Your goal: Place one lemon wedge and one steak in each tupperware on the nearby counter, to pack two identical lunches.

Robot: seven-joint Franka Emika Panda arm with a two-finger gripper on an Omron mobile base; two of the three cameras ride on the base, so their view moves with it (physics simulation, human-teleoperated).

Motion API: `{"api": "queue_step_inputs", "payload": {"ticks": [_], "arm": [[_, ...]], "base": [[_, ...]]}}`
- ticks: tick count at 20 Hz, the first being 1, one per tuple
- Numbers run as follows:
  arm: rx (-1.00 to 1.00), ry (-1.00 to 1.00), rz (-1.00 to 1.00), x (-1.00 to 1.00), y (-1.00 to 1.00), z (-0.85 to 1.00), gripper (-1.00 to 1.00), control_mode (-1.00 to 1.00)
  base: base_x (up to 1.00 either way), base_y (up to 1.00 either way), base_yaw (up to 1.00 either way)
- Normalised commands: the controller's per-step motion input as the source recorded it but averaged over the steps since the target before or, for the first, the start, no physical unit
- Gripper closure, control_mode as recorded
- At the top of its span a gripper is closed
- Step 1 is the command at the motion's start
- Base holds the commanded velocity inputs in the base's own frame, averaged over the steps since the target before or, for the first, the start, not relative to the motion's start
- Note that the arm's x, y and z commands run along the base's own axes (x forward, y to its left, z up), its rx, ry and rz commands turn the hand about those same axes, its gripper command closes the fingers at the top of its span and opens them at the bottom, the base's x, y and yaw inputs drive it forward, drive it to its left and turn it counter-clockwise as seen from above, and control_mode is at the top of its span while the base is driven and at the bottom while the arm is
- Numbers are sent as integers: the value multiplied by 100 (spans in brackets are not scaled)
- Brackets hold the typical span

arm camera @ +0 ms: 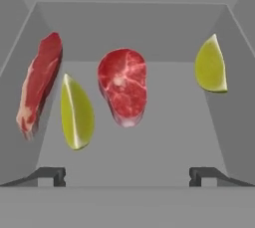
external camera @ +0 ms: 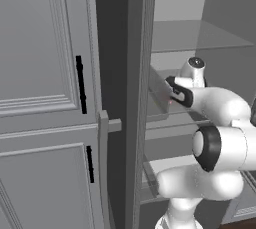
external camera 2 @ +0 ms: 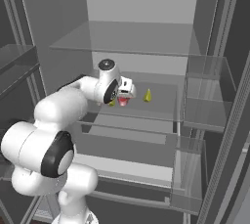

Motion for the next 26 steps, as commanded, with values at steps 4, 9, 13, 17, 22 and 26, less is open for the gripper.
{"api": "queue_step_inputs", "payload": {"ticks": [4,9,13,17,22,26], "arm": [[4,0,0,61,-2,-37,-100,-100],[3,0,0,50,-3,-39,-100,-100],[0,0,0,39,-12,-26,-100,-100],[0,1,0,20,-17,-23,-100,-100],[0,3,0,15,-3,-22,-100,-100],[0,5,0,1,3,-40,100,-100]], "base": [[0,0,0],[0,0,0],[0,0,0],[0,0,0],[0,0,0],[0,0,0]]}}
